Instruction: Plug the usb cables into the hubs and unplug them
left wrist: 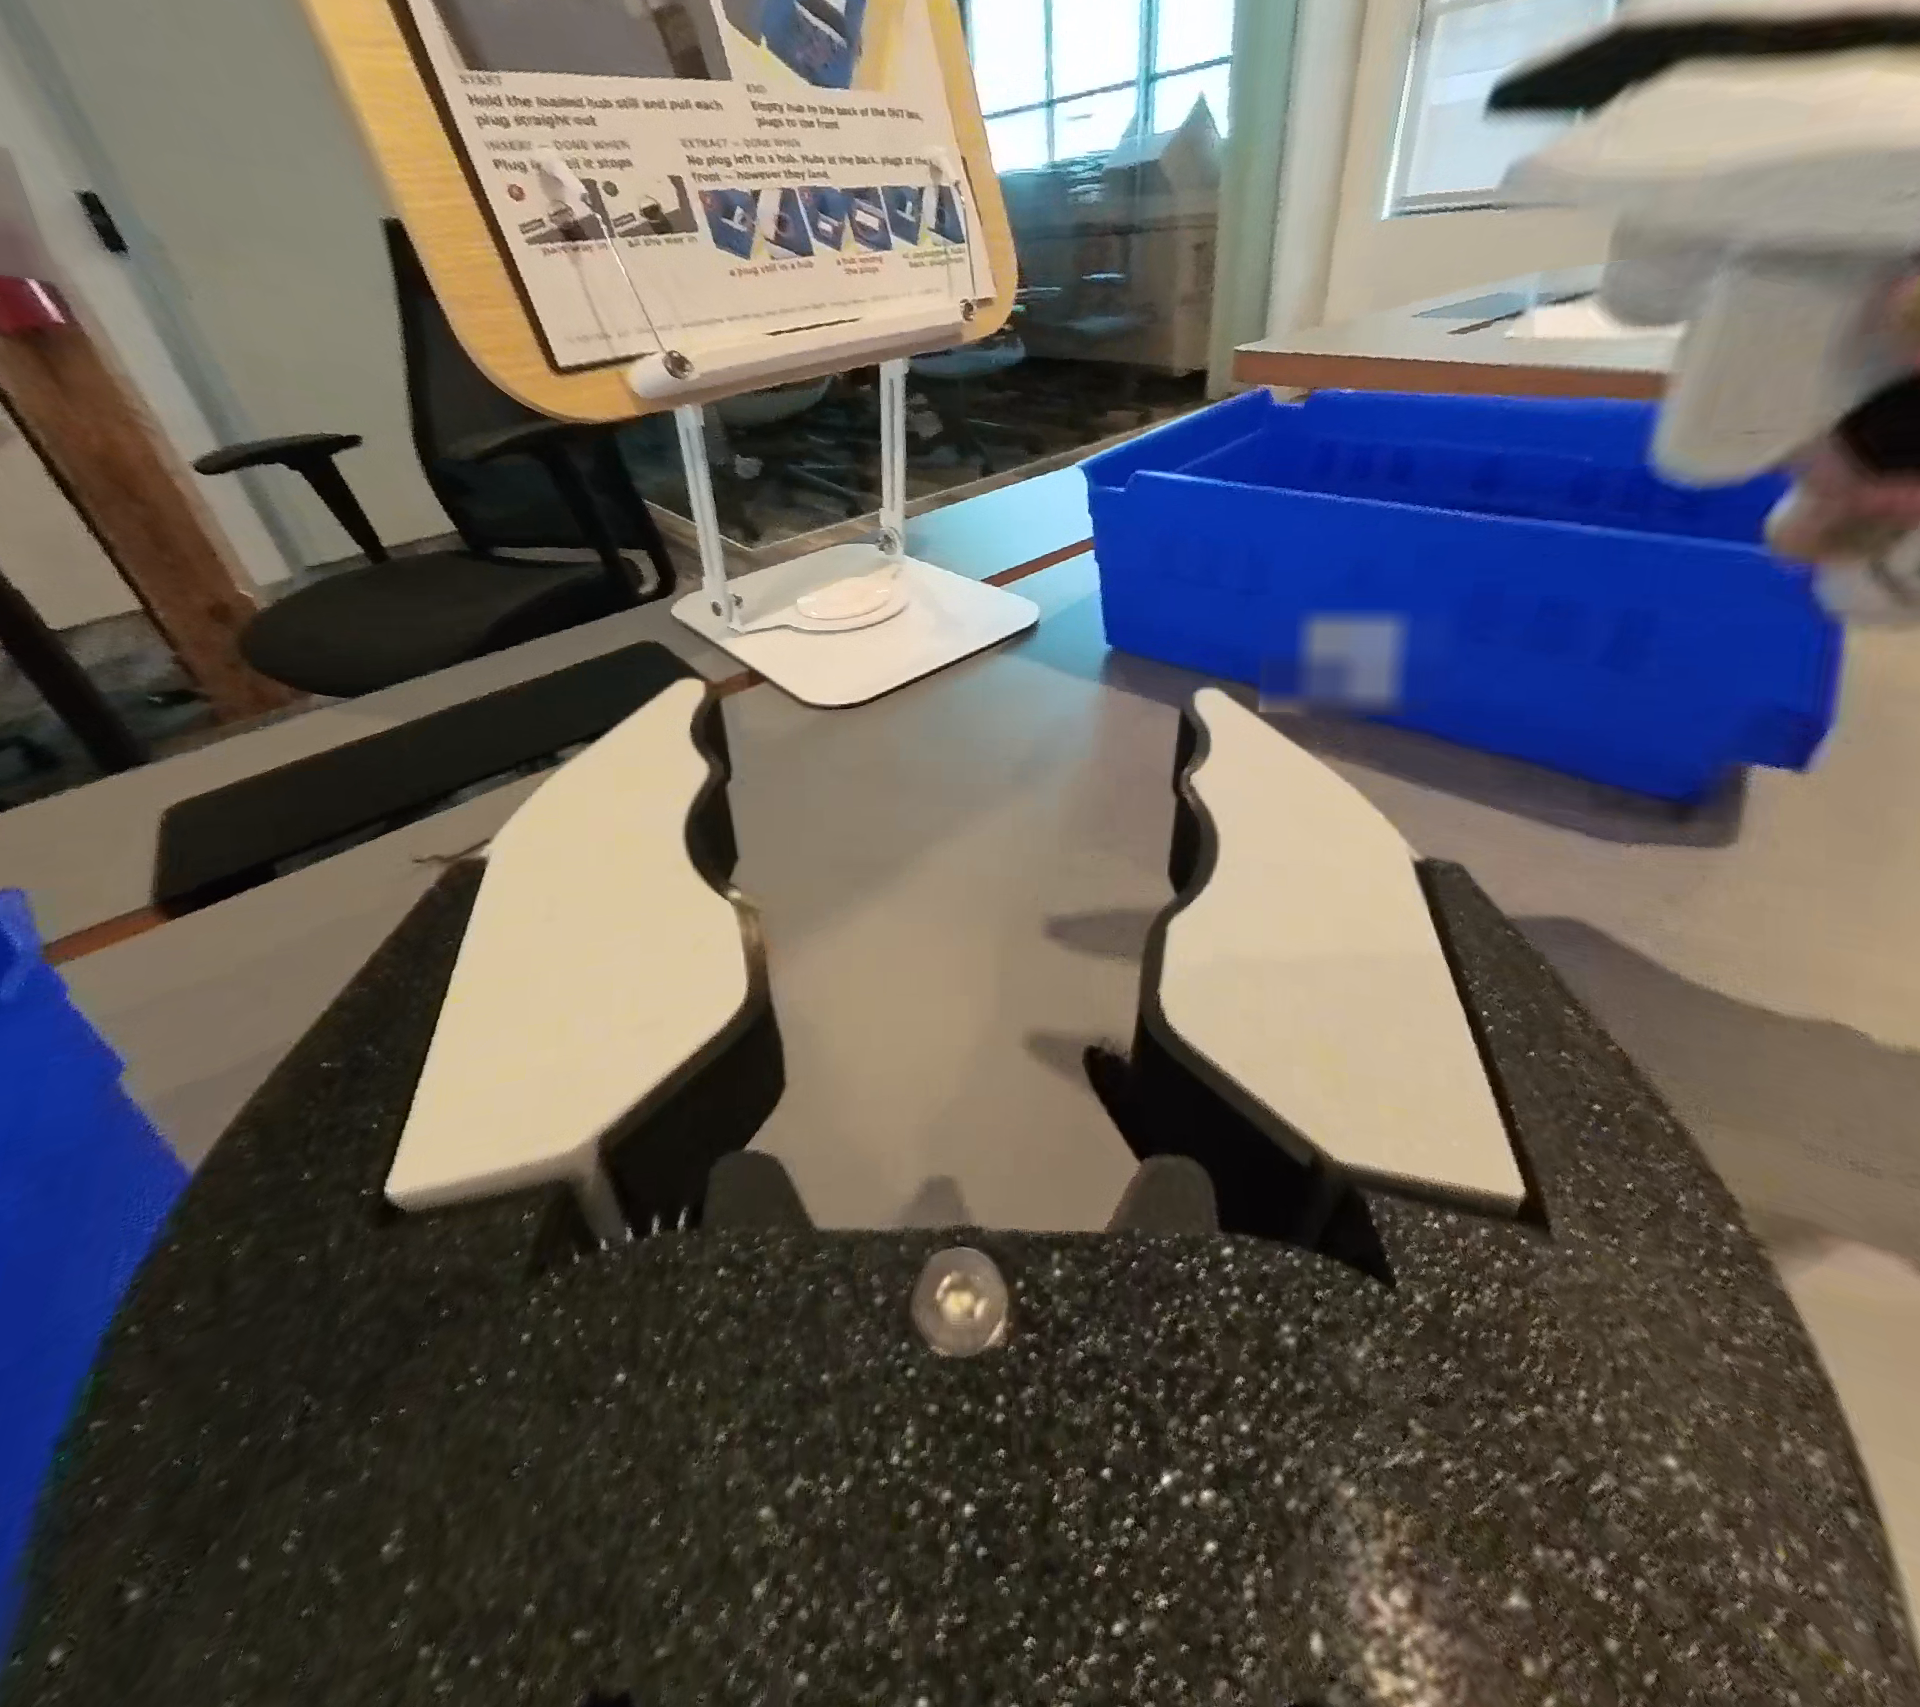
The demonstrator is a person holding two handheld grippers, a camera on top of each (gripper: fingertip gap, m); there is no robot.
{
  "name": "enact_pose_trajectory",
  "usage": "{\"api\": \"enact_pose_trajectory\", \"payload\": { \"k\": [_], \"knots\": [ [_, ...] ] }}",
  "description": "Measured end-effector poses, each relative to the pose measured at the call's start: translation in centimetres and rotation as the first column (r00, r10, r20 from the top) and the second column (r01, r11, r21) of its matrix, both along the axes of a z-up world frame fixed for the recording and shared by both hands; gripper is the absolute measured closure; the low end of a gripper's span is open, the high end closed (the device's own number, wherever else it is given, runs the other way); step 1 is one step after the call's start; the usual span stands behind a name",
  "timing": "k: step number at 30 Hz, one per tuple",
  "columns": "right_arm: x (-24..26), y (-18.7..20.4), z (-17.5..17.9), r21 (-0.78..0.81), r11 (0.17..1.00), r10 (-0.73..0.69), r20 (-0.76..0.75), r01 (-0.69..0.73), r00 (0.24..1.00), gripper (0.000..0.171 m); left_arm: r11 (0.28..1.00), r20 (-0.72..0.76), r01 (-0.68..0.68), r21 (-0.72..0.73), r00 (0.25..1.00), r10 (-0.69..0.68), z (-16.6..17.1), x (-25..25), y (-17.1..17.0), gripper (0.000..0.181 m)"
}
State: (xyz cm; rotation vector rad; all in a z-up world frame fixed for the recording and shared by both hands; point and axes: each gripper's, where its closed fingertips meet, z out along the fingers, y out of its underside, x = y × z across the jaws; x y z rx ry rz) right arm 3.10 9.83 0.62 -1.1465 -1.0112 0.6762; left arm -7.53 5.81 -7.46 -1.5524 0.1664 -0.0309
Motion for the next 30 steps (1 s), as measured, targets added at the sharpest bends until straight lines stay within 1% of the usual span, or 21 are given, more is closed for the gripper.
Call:
{"api": "enact_pose_trajectory", "payload": {
  "k": [3,4,6,9,11,14,19,22,25,27,29,30],
  "knots": [
    [-1.0,0.5,-4.6,0.015,0.998,-0.056,-0.09,0.057,0.994,0.141,0.999,-0.081,-0.038,-0.001,0.996,0.038,-0.8,-0.6,0.2,0.101],
    [-1.1,0.7,-5.5,0.021,0.998,-0.061,-0.105,0.063,0.993,0.141,0.999,-0.102,-0.045,0.001,0.994,0.045,-1.0,-0.7,0.3,0.102],
    [-1.7,0.4,-6.8,0.029,0.999,-0.013,-0.083,0.015,0.996,0.14,0.999,-0.128,-0.05,-0.001,0.991,0.05,-1.6,-0.7,0.6,0.102],
    [-2.1,0.9,-8.8,0.049,0.998,-0.025,-0.083,0.029,0.996,0.14,0.999,-0.125,-0.044,0.008,0.991,0.045,-2.0,-0.6,0.9,0.102],
    [-2.8,0.9,-9.6,0.015,1.0,0.005,-0.065,-0.004,0.998,0.138,0.999,-0.115,-0.042,0.008,0.992,0.043,-2.2,-0.7,1.0,0.102],
    [-3.3,1.2,-10.2,0.001,1.0,0.016,-0.047,-0.016,0.999,0.138,0.998,-0.114,-0.048,0.027,0.992,0.051,-1.9,-1.0,0.7,0.102],
    [-2.9,1.5,-10.3,-0.043,0.999,0.022,-0.07,-0.025,0.997,0.136,0.994,-0.086,-0.053,0.093,0.994,0.061,0.3,-1.2,-0.2,0.104],
    [-3.0,1.4,-10.5,-0.058,0.998,0.034,-0.057,-0.037,0.998,0.135,0.988,-0.079,-0.06,0.142,0.994,0.072,3.0,-1.1,-2.0,0.106],
    [-3.5,0.6,-10.5,-0.067,0.994,0.079,-0.028,-0.081,0.996,0.134,0.983,-0.046,-0.099,0.156,0.993,0.107,5.6,-1.8,-5.3,0.109],
    [-4.1,-0.2,-9.2,-0.083,0.988,0.125,-0.058,-0.129,0.99,0.133,0.982,-0.064,-0.128,0.14,0.988,0.138,6.8,-2.9,-8.0,0.113],
    [-5.6,-1.4,-6.9,-0.093,0.973,0.204,-0.085,-0.212,0.975,0.133,0.974,-0.106,-0.203,0.096,0.971,0.213,7.6,-5.4,-10.9,0.113],
    [-7.0,-2.1,-5.8,-0.095,0.962,0.252,-0.069,-0.257,0.965,0.133,0.966,-0.129,-0.248,0.073,0.958,0.255,7.9,-7.1,-12.4,0.113]
  ]
}}
